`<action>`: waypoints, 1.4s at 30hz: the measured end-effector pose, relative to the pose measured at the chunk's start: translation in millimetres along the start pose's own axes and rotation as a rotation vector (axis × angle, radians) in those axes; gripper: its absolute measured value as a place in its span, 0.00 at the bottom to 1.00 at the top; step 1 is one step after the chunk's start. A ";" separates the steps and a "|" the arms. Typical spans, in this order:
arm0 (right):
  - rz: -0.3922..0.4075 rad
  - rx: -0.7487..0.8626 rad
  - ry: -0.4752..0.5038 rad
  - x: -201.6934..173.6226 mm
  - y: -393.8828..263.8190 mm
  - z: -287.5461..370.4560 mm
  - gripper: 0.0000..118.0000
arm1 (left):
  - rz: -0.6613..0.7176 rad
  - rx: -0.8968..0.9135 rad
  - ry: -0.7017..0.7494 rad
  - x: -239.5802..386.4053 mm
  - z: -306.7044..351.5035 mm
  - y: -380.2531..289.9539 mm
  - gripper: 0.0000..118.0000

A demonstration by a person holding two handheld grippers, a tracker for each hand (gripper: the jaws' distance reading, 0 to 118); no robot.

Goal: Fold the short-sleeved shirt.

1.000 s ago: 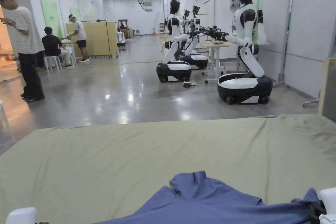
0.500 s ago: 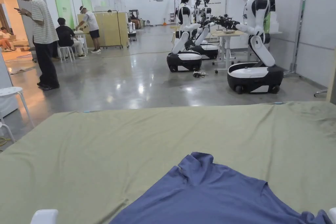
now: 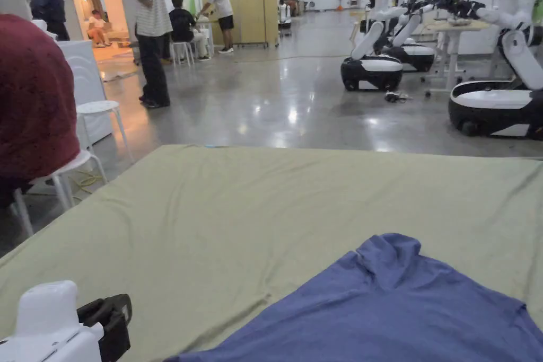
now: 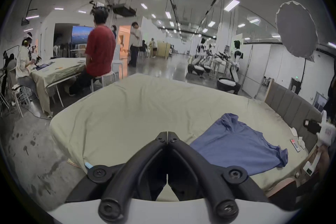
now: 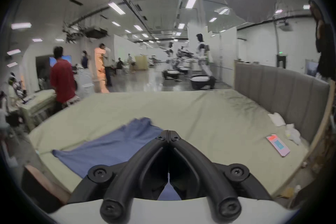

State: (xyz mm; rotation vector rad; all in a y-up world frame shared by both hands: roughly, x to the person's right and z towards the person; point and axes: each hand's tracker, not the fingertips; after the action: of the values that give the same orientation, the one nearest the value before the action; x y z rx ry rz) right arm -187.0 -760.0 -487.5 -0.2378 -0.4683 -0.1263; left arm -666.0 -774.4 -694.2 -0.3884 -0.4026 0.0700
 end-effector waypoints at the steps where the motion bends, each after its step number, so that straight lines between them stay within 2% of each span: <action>1: 0.004 0.005 0.009 -17.1 5.0 0.3 0.01 | 0.012 -0.039 -0.021 -1.8 0.1 -4.4 0.00; 2: 0.004 0.009 0.014 -27.0 7.9 -0.3 0.01 | 0.003 -0.102 -0.040 -2.7 -4.3 -10.6 0.00; 3: 0.005 0.009 0.063 -37.3 10.4 -2.1 0.01 | -0.005 -0.116 -0.026 -2.1 -8.9 -20.5 0.00; 5: 0.008 -0.006 0.118 -51.6 10.6 -7.7 0.01 | -0.033 -0.147 0.042 -1.4 -27.3 -39.0 0.00; 8: 0.011 -0.036 0.185 -78.6 8.5 -18.1 0.01 | 0.062 -0.251 0.026 -12.2 -73.5 -56.9 0.00; 9: 0.017 -0.039 0.201 -83.4 3.2 -22.8 0.01 | 0.059 -0.284 0.065 -13.0 -93.0 -64.9 0.00; 10: 0.026 -0.043 0.210 -89.7 1.2 -26.3 0.01 | 0.052 -0.339 0.097 -12.9 -114.0 -68.8 0.15; 12: 0.046 -0.061 0.229 -99.2 -0.8 -32.7 0.01 | 0.073 -0.381 0.119 -15.9 -143.0 -80.0 0.72; 13: 0.059 -0.070 0.233 -98.6 -7.2 -37.6 0.01 | 0.093 -0.394 0.084 -18.6 -154.9 -85.3 0.91; 18: 0.062 -0.114 0.248 -103.2 -15.4 -54.8 0.01 | 0.110 -0.476 0.112 -13.6 -201.7 -100.3 0.90; 19: 0.064 -0.123 0.249 -103.1 -16.7 -58.2 0.01 | 0.103 -0.491 0.100 -11.9 -206.0 -104.4 0.79; 20: 0.068 -0.129 0.246 -103.1 -18.0 -60.5 0.01 | 0.101 -0.490 0.089 -10.0 -207.8 -107.3 0.61; 22: 0.072 -0.140 0.240 -99.7 -20.9 -58.2 0.01 | 0.028 -0.440 0.135 -1.0 -203.3 -109.1 0.33; 23: 0.074 -0.147 0.238 -98.2 -21.8 -58.1 0.01 | 0.046 -0.414 0.068 -1.9 -200.0 -106.7 0.08; 24: 0.078 -0.155 0.235 -99.4 -23.9 -60.2 0.01 | 0.079 -0.414 0.017 -2.7 -198.9 -104.5 0.05; 26: 0.081 -0.169 0.228 -97.1 -27.2 -61.9 0.01 | 0.056 -0.398 0.061 6.4 -194.1 -101.6 0.05; 33: 0.061 -0.195 0.203 -74.0 -30.7 -80.9 0.01 | -0.002 -0.301 0.008 19.4 -166.8 -84.3 0.05; 37: 0.179 -0.147 0.121 -66.1 -17.8 -134.0 0.01 | -0.042 -0.264 -0.015 29.6 -152.6 -77.2 0.05; 39: 0.197 -0.188 0.076 -61.4 -10.0 -179.2 0.01 | -0.037 -0.258 -0.030 35.1 -150.2 -73.4 0.05; 40: 0.191 -0.196 0.076 -62.5 -8.0 -205.7 0.05 | -0.033 -0.251 -0.035 37.7 -150.1 -71.8 0.05; 41: 0.199 -0.219 0.077 -61.7 -6.9 -229.8 0.17 | -0.027 -0.245 -0.037 39.5 -150.5 -69.9 0.05; 42: 0.211 -0.256 0.070 -59.6 -7.8 -259.3 0.32 | -0.018 -0.248 -0.046 42.0 -152.0 -66.5 0.05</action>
State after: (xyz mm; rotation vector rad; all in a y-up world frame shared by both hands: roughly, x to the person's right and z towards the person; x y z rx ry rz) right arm -129.3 -829.8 -737.7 -0.5304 -0.3544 0.0121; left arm -568.1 -883.7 -782.2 -0.6280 -0.4614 0.0114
